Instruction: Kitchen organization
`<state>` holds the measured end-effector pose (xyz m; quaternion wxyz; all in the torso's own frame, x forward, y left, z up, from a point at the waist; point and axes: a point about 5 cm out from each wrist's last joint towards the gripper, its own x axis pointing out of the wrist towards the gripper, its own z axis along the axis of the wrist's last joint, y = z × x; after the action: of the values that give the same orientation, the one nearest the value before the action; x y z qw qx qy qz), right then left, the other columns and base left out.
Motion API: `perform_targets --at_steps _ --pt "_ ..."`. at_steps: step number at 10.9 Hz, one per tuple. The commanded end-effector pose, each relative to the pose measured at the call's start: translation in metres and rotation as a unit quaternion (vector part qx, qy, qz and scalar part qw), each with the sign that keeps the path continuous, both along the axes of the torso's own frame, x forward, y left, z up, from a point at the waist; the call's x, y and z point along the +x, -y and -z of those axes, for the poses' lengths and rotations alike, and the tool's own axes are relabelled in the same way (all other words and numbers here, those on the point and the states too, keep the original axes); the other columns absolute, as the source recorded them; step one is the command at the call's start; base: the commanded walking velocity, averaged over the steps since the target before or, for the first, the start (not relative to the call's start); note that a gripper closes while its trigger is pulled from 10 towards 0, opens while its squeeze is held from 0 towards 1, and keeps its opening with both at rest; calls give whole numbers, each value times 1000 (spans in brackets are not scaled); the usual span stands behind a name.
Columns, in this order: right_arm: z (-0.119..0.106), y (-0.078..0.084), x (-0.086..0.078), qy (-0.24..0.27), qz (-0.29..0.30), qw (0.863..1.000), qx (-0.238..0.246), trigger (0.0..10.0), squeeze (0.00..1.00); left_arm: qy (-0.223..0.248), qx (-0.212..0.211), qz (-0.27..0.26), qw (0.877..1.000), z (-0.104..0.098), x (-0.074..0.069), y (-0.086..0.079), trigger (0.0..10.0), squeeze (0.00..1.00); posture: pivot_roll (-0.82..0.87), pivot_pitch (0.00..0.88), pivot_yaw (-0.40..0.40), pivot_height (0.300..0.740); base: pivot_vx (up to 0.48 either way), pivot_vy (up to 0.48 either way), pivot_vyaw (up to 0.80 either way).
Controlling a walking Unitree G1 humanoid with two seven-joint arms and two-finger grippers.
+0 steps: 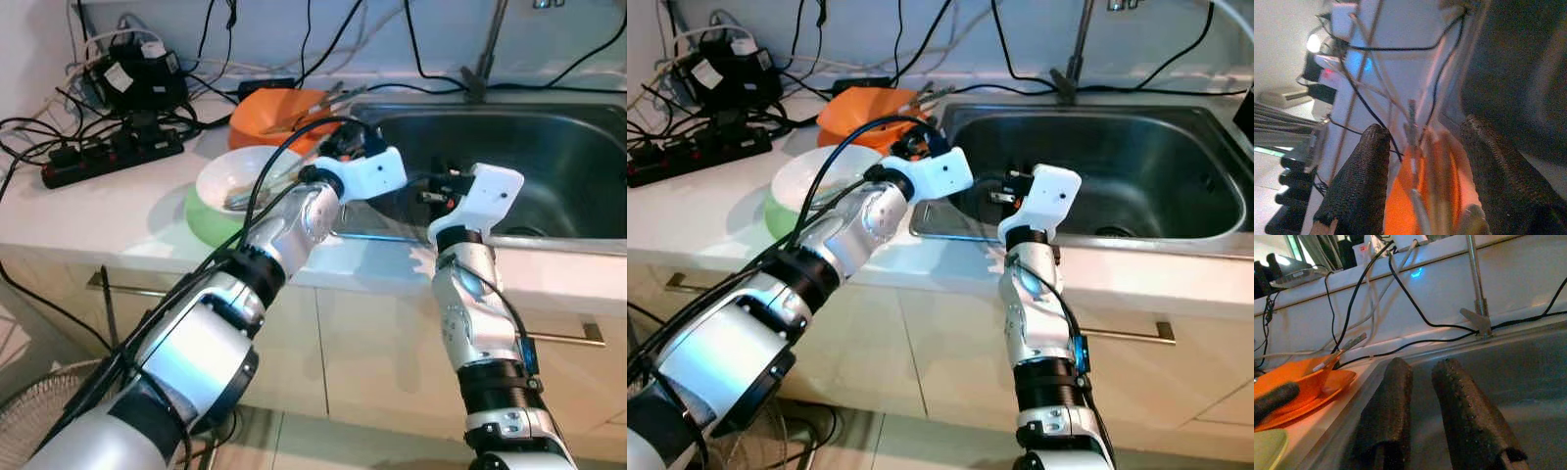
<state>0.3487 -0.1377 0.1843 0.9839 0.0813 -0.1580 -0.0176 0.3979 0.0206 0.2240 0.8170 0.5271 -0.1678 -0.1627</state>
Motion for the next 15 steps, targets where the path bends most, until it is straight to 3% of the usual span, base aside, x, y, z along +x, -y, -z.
perform_targets --at_steps 1,4,8,14,15 --pt "-1 -4 -1 4 -5 1000 -2 10000 0 5 5 -7 1000 -4 2 -1 0 0 -12 26 132 740 0 0 0" --pt "-1 -4 -1 5 -5 1000 -2 10000 0 22 -5 -3 1000 -12 3 1 0 0 -9 25 132 740 0 0 0" --pt "-1 -4 0 5 -7 1000 -3 10000 0 76 -63 29 995 -38 -1 6 0 0 -4 22 123 740 0 0 0" --pt "0 -7 0 0 -13 1000 -4 10000 0 82 -90 30 992 -45 -2 -1 0 0 -3 22 121 740 0 0 0" --pt "1 -7 1 0 -13 1000 -4 10000 0 69 -93 30 993 -40 -2 -1 3412 0 5 22 114 740 0 0 0"
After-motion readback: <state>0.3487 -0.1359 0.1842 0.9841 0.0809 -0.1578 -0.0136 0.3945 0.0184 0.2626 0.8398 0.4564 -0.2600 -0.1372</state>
